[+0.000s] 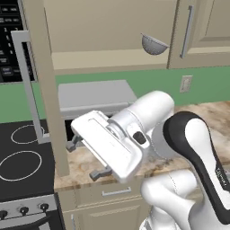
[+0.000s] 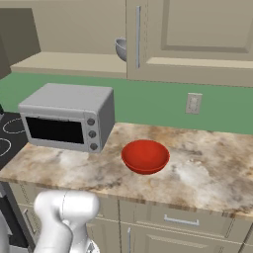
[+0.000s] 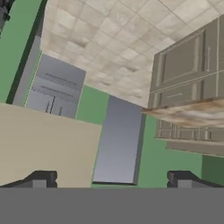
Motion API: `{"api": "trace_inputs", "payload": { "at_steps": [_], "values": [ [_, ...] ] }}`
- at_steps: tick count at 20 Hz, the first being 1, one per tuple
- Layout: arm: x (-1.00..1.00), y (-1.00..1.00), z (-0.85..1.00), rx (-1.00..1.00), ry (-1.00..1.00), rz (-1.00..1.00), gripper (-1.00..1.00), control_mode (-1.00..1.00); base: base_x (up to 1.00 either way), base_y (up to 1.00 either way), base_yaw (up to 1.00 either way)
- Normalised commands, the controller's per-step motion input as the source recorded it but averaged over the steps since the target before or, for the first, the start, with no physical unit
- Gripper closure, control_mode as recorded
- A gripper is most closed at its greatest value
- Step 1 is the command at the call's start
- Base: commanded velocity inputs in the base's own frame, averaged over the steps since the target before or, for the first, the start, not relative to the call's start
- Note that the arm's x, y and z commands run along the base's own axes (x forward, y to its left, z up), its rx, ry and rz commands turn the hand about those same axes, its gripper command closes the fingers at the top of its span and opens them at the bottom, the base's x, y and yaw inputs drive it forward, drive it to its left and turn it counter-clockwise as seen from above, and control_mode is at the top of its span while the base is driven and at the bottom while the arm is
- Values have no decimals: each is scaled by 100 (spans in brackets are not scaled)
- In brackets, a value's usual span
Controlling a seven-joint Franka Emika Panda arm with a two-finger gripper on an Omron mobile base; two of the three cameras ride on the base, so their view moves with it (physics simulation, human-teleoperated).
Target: Open the cabinet and setup a tea strainer by placing it in the bowl upright.
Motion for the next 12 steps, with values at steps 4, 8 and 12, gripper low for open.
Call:
{"api": "trace_inputs", "payload": {
  "at_steps": [4,8,12],
  "values": [
    [-1,0,-17,-10,10,0,-100,-100,0,0,0],
    [0,-6,-16,-7,9,0,-100,-100,0,0,0],
    [0,-69,-16,-12,3,-1,-100,-100,0,0,0]
  ]
}}
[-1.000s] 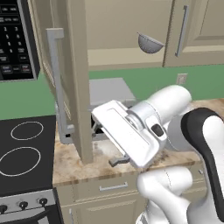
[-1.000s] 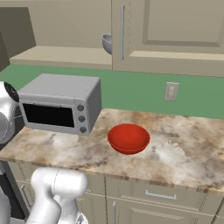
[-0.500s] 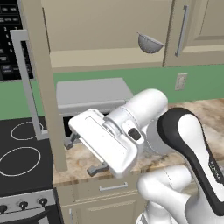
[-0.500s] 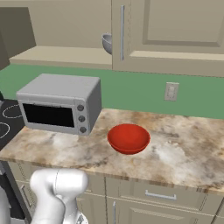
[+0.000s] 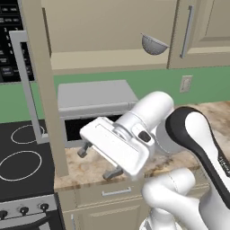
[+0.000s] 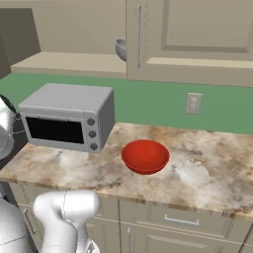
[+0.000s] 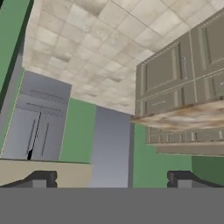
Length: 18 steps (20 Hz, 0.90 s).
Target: Open the cabinet and setup a tea strainer by placing it in the bowl upright.
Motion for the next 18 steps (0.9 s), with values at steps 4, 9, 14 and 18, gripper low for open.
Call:
{"api": "trace_inputs", "payload": {
  "at_steps": [4,9,14,18],
  "values": [
    [3,-97,-44,-21,0,-5,-100,-100,0,0,0],
    [32,-100,-71,-32,-14,-1,-100,-100,0,0,0],
    [64,-98,-70,-37,-31,9,-100,-100,0,0,0],
    [44,-87,-50,-43,-44,39,-100,-100,0,0,0]
  ]
}}
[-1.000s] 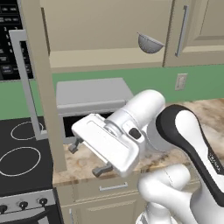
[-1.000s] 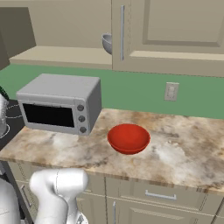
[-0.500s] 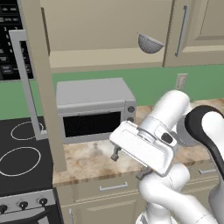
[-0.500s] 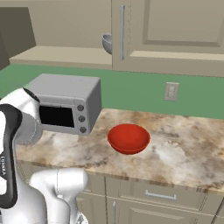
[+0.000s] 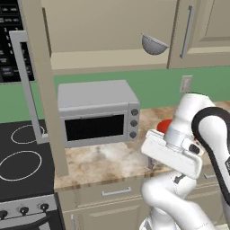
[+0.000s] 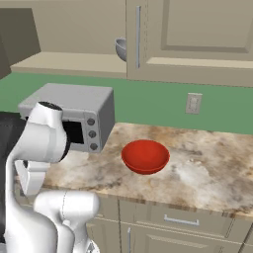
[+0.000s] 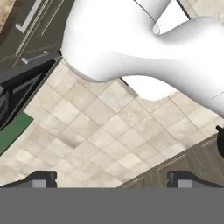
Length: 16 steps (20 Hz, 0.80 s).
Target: Open the cabinet and setup a tea strainer by placing it in the bowl upright.
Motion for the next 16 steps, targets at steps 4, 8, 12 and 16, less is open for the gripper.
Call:
{"api": "trace_inputs", "payload": {
  "at_steps": [4,8,12,16],
  "values": [
    [33,-75,-18,-45,-42,52,-100,-100,0,0,0],
    [27,-87,2,-39,-44,50,-100,-100,0,0,0],
    [24,-93,52,-15,-46,45,-100,-100,0,0,0],
    [35,-89,83,0,-32,42,-100,-100,0,0,0]
  ]
}}
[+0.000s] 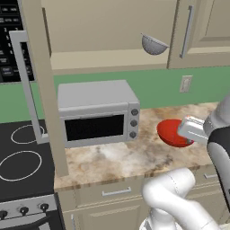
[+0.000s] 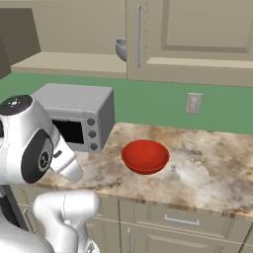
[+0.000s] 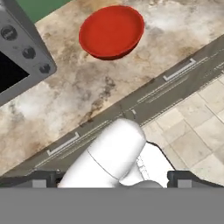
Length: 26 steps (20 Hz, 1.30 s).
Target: Open the cabinet and setup a tea strainer by placing it in the bowl upright.
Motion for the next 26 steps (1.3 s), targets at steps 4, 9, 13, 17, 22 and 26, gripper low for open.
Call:
{"api": "trace_inputs", "payload": {
  "at_steps": [4,9,13,17,22,26],
  "values": [
    [52,-83,71,-9,-5,40,-100,-100,0,0,0],
    [47,-34,37,-22,-3,47,-100,-100,0,0,0],
    [0,9,14,-18,-39,17,-100,-100,0,0,0],
    [13,22,36,-30,-21,0,-100,-100,0,0,0],
    [69,10,51,-39,-8,-14,-100,-100,0,0,0],
    [52,5,81,-12,1,-27,-100,-100,0,0,0]
  ]
}}
